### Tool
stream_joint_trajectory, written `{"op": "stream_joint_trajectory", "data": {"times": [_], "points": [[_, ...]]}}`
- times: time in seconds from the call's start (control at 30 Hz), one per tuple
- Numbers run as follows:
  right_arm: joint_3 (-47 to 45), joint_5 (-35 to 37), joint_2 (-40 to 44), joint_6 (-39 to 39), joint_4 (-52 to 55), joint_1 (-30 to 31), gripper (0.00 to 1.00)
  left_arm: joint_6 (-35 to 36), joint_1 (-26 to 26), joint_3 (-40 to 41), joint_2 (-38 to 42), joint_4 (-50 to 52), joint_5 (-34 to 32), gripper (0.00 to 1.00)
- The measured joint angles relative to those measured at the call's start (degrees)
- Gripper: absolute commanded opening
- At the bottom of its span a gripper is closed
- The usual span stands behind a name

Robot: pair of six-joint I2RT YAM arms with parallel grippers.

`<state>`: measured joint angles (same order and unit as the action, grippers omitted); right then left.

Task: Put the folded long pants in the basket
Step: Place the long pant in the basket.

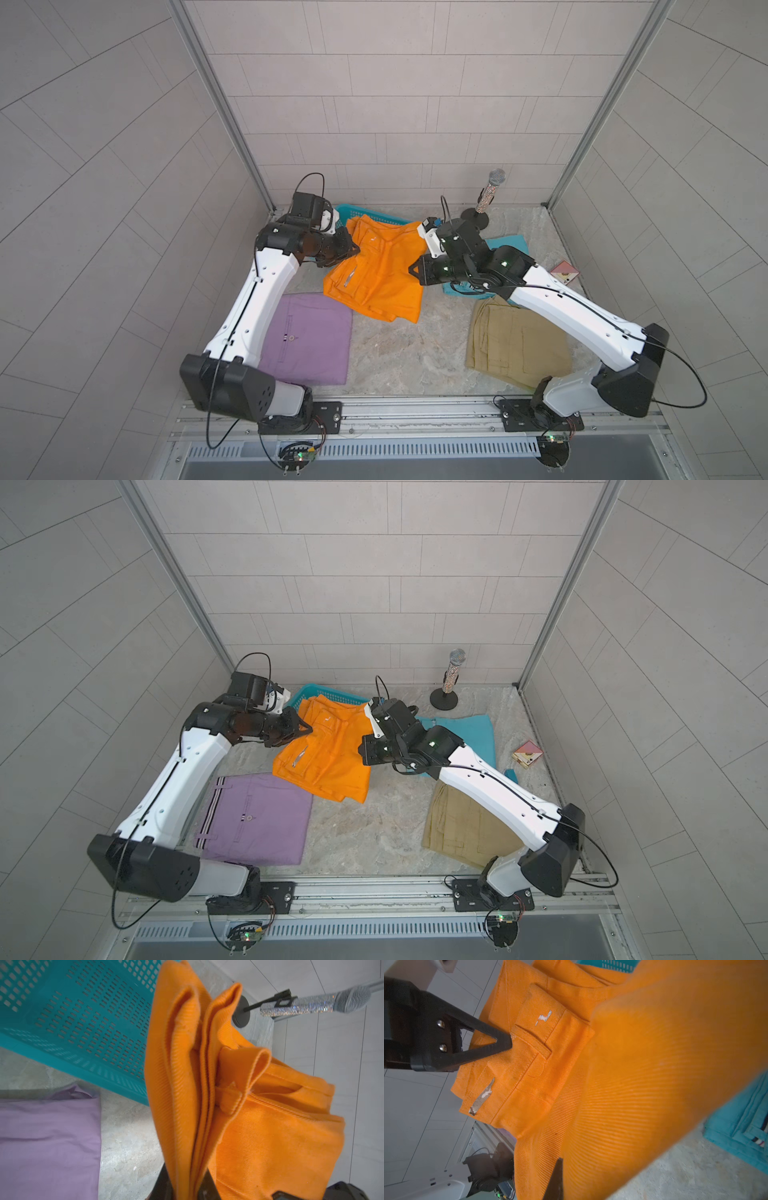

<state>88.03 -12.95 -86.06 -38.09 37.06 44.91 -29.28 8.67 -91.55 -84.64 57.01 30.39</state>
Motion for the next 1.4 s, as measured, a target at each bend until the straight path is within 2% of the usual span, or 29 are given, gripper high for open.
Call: {"op": "stream_joint_trajectory", "data": {"times": [0.17, 0.37, 0.63, 0.87, 1.03, 1.3, 1.4], "points": [[5.4, 1.6, -9.1, 0.4, -3.4, -1.7, 0.0, 6.1, -2.3, -15.7, -14.1, 4.8, -0.1, 0.0], [8.1, 1.5, -16.0, 0.2, -6.9, -5.4, 0.0, 9.9, -3.6, -32.6, -29.2, 10.3, -0.1, 0.0], [9.9, -3.1, -27.6, -0.9, -12.5, -10.0, 0.0, 12.1, -5.0, -44.4, -42.3, 13.6, 0.0, 0.0], [12.2, -5.0, -36.6, -1.3, -13.4, -10.4, 0.0, 14.0, -5.9, -48.4, -50.7, 15.8, -0.2, 0.0], [15.5, -4.8, -39.2, -1.1, -12.6, -10.4, 0.0, 14.7, -6.7, -49.7, -54.7, 15.3, -0.5, 0.0], [19.8, 0.5, -41.5, 3.7, -8.6, -10.4, 0.0, 15.4, -7.0, -49.6, -55.2, 12.0, 0.5, 0.0], [20.7, 3.9, -41.5, 6.4, -6.9, -10.5, 0.0, 15.3, -6.9, -46.3, -53.8, 8.2, 1.4, 0.0]]}}
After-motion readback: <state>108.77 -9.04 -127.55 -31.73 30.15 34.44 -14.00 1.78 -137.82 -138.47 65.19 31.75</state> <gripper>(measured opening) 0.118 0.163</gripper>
